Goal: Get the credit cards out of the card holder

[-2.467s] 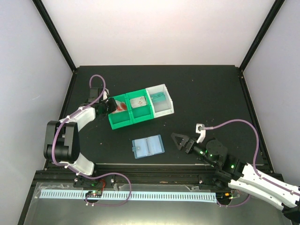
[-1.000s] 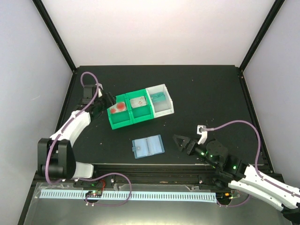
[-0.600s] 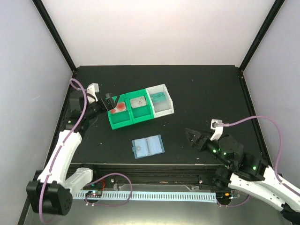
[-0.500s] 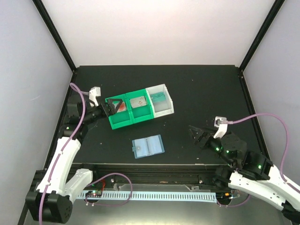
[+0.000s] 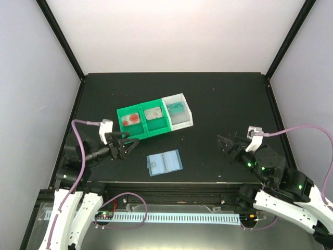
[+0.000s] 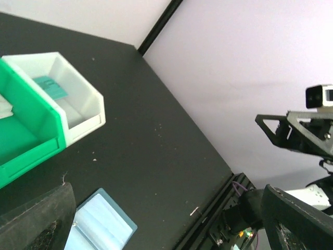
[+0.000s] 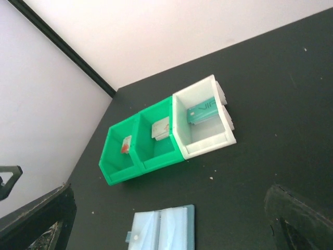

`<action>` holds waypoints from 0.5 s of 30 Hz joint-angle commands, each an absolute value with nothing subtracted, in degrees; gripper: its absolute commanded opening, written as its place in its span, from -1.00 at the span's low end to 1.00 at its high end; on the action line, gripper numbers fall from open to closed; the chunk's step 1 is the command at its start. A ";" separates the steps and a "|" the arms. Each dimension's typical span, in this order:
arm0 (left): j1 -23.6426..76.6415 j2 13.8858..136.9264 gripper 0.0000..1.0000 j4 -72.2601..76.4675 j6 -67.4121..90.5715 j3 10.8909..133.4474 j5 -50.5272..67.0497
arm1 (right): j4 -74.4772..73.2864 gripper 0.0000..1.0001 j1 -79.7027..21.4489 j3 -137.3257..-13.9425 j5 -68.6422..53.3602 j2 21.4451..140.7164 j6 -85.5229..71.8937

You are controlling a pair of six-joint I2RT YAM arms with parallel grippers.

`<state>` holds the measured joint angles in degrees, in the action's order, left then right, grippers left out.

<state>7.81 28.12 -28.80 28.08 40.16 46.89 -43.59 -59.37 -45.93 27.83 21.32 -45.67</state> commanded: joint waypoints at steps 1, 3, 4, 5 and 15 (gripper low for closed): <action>8.37 22.32 0.98 -30.84 28.10 39.37 48.03 | -43.66 1.00 -59.49 -49.36 27.93 20.20 -43.30; 8.35 20.62 0.98 -30.52 28.27 39.15 48.52 | -43.20 1.00 -59.50 -49.98 26.99 20.11 -43.07; 8.35 20.30 0.98 -30.47 28.39 39.08 48.55 | -43.03 1.00 -59.49 -50.01 26.91 20.05 -43.13; 8.39 20.04 0.98 -30.67 28.34 39.15 48.42 | -42.72 1.00 -59.48 -49.90 26.85 20.04 -43.60; 8.35 20.17 0.98 -30.60 27.53 37.73 46.13 | -41.11 1.00 -59.50 -47.90 25.28 18.88 -45.51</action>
<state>8.12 20.49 -30.63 28.03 37.95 46.65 -42.15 -59.37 -48.84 25.87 20.23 -44.97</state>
